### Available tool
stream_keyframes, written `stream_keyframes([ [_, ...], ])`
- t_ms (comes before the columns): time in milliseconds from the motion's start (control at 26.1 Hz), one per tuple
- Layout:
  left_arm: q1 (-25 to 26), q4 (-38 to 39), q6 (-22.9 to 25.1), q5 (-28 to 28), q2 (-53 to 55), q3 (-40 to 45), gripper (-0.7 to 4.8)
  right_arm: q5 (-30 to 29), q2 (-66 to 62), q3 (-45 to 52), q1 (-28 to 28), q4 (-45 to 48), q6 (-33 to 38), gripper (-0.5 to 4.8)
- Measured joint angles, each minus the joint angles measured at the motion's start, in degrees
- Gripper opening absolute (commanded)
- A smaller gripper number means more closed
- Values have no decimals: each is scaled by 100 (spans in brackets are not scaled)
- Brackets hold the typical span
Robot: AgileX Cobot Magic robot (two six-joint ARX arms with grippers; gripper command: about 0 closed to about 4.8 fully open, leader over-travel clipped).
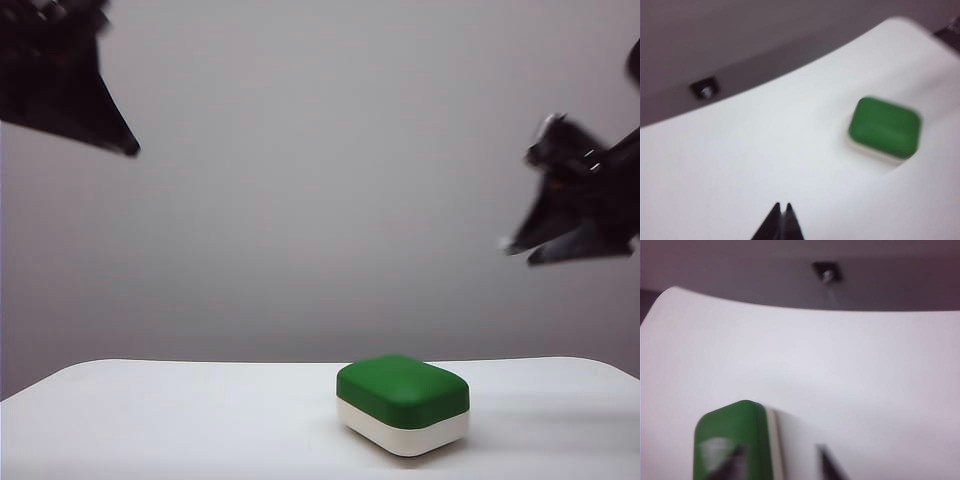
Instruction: Pick up the foam mahjong on the table and turn it over.
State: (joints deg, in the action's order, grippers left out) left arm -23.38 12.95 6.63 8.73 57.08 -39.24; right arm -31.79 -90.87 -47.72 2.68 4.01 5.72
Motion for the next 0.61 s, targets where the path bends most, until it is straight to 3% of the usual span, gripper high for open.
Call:
stream_keyframes([
  [77, -356, -42, -181, -404, 170, 0, -5, -315, -608, -317, 76, 2, -61, 257],
  [153, -518, -221, -396, -439, 254, 0, -5, -474, -997, -538, 96, -66, -87, 350],
  [192, -595, -334, -494, -442, 293, 0, -5, -568, -1213, -699, 96, -170, -90, 367],
  [383, -778, -765, -588, -426, 341, 0, -5, -1113, -2009, -1325, 155, -931, -136, 395],
  [421, -767, -787, -597, -433, 343, -2, -5, -1145, -2100, -1355, 179, -999, -133, 435],
  [613, -772, -800, -608, -437, 343, -2, -5, -1095, -2339, -1355, 424, -1335, -433, 441],
])
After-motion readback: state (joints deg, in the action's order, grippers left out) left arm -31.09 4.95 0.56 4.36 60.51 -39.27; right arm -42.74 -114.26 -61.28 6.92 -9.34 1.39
